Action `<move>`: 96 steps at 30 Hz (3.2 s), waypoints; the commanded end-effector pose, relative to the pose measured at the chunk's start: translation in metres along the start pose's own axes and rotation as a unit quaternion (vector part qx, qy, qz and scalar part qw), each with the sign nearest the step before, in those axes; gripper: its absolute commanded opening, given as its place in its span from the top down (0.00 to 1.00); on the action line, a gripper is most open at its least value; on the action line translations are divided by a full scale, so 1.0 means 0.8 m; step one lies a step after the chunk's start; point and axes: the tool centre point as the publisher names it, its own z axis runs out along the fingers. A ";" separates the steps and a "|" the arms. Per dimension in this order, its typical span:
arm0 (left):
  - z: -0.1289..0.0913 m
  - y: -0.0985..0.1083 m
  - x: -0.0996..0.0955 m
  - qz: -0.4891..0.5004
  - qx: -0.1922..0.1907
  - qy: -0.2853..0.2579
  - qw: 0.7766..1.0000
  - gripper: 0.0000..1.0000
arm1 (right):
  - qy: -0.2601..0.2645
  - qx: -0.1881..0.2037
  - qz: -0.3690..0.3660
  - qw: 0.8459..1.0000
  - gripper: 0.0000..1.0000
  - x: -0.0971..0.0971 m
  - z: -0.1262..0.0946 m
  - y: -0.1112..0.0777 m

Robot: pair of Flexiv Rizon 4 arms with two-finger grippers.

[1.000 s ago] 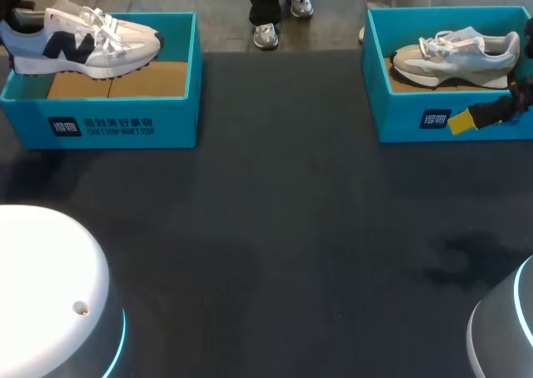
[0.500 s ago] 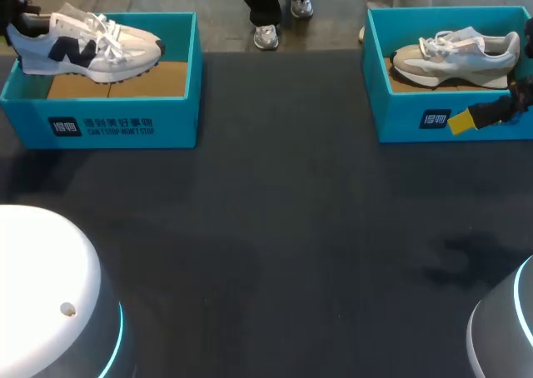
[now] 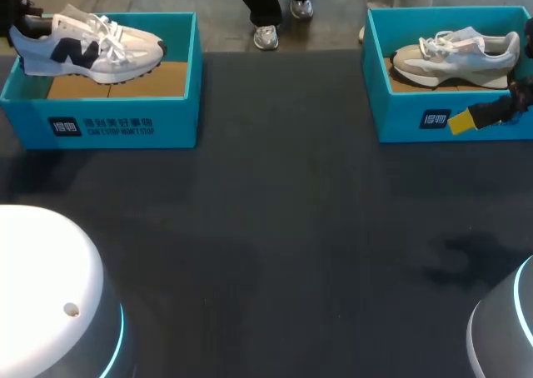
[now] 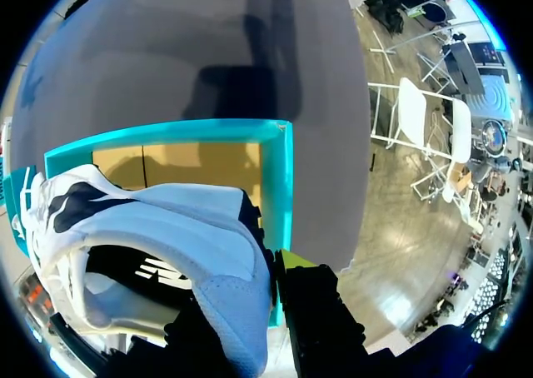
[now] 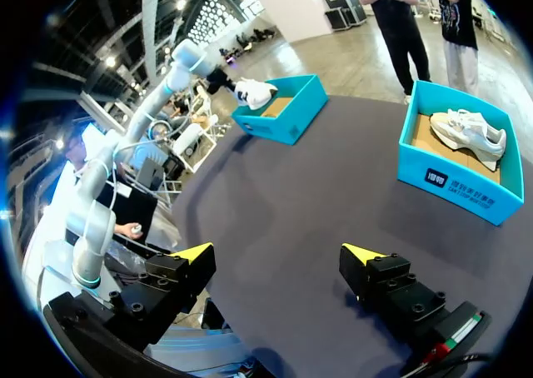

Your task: Take the shoe out of the shoebox, open the shoe tongue, remove and reinsert the insole, then place the shoe into the shoebox

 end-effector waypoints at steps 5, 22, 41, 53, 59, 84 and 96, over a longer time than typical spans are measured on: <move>0.008 0.009 0.000 0.004 0.013 -0.008 1.000 1.00 | 0.000 0.003 0.000 1.000 0.00 -0.001 0.002 0.003; 0.077 0.029 -0.032 0.024 0.024 0.000 0.999 1.00 | 0.000 0.003 0.000 1.000 0.00 -0.001 0.002 0.003; 0.129 0.034 -0.043 0.010 0.038 -0.002 0.999 1.00 | 0.000 0.003 0.000 1.000 0.00 -0.001 0.002 0.003; 0.133 0.019 -0.046 0.004 0.049 -0.007 0.999 1.00 | 0.000 0.003 0.000 1.000 0.00 -0.001 0.002 0.003; 0.133 0.007 -0.047 0.003 0.051 -0.010 0.999 1.00 | 0.000 0.003 0.000 1.000 0.00 -0.001 0.002 0.003; 0.100 -0.013 -0.031 0.001 0.042 -0.024 0.999 1.00 | 0.000 0.003 0.000 1.000 0.00 -0.001 0.002 0.003; 0.094 -0.035 -0.034 0.007 0.044 -0.032 0.998 1.00 | 0.000 0.003 0.000 1.000 0.00 -0.001 0.002 0.003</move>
